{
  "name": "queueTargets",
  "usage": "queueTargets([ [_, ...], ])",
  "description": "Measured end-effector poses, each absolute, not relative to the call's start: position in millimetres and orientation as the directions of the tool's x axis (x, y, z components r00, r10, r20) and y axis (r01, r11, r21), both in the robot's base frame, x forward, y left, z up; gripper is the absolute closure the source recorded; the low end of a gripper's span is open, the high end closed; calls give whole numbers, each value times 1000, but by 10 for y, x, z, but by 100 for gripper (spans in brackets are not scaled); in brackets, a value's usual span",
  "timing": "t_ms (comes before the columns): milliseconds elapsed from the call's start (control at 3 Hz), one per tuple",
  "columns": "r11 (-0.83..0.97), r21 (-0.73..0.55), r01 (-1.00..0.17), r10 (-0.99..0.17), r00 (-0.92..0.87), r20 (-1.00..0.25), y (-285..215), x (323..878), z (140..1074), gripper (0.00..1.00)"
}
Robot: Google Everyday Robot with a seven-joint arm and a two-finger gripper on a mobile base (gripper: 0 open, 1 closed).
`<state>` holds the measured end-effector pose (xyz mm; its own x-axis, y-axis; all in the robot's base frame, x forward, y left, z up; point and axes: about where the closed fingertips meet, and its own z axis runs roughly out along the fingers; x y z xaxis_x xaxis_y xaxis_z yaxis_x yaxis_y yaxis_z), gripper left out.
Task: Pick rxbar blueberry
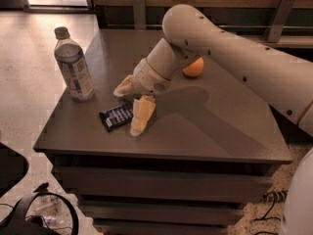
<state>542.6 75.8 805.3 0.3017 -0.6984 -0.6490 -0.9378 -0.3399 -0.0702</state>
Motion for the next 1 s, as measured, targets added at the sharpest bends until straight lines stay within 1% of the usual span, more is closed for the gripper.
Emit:
queueTargets([
  [667,-341,-70,-937,-698,302,-649,765,5423,8104,86],
  [1000,-342,-69,-937,-698,302,-649,766,5423,8159,100],
])
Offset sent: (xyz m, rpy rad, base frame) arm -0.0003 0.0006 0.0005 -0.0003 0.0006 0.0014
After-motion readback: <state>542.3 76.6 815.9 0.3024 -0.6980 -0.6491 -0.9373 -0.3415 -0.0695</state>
